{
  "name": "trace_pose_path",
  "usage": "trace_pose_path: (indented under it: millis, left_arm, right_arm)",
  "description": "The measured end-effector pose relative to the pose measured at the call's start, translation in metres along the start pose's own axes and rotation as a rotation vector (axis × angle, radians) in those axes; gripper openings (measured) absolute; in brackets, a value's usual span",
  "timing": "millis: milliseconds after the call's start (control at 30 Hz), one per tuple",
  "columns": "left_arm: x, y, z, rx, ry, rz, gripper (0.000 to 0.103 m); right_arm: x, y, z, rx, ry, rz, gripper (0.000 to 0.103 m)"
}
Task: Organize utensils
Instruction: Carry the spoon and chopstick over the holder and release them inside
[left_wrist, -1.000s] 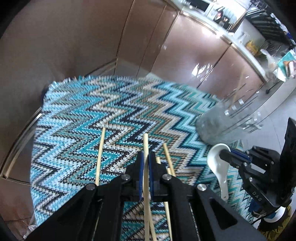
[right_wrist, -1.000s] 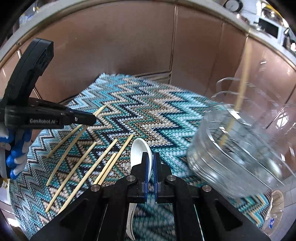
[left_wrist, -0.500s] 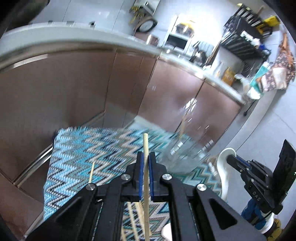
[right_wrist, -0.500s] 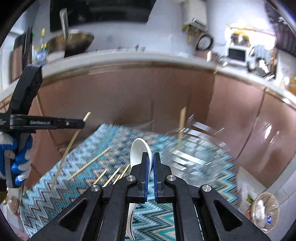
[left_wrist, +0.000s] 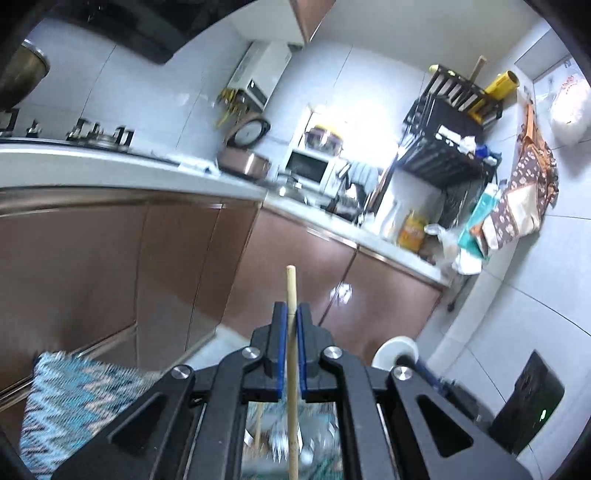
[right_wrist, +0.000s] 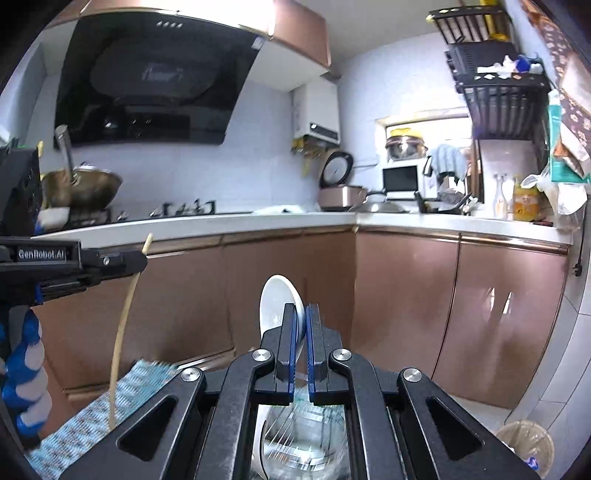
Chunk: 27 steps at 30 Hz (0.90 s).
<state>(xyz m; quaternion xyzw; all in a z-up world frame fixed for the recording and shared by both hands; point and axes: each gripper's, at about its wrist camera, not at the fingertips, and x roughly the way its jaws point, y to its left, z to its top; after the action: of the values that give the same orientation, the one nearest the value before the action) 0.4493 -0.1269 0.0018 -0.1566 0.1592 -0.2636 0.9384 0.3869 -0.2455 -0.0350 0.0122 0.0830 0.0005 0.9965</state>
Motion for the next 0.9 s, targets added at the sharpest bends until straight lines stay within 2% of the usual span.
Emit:
trace_pose_path:
  millis: [167, 300, 433, 667, 733, 800, 900]
  left_arm:
    - [0.039, -0.009, -0.013, 0.014, -0.113, 0.06, 0.005]
    - [0.06, -0.009, -0.036, 0.043, -0.188, 0.109, 0.005]
    - [0.074, -0.008, -0.066, 0.067, -0.213, 0.136, 0.005]
    - [0.075, -0.007, -0.095, 0.107, -0.186, 0.184, 0.008]
    - [0.066, -0.006, -0.095, 0.111, -0.184, 0.189, 0.018]
    - [0.055, -0.005, -0.094, 0.115, -0.184, 0.195, 0.03]
    - [0.031, -0.007, -0.087, 0.135, -0.187, 0.21, 0.033]
  right_arm:
    - [0.031, -0.014, -0.019, 0.029, -0.02, -0.039, 0.005]
    - [0.045, -0.016, -0.036, 0.022, -0.031, -0.071, 0.005]
    - [0.051, -0.012, -0.055, -0.002, -0.039, -0.103, 0.005]
    - [0.042, -0.013, -0.077, 0.009, -0.014, -0.102, 0.011]
    - [0.039, -0.013, -0.08, 0.019, 0.001, -0.103, 0.013]
    - [0.03, -0.014, -0.079, 0.035, 0.001, -0.104, 0.026]
    - [0.017, -0.013, -0.076, 0.053, -0.003, -0.107, 0.03]
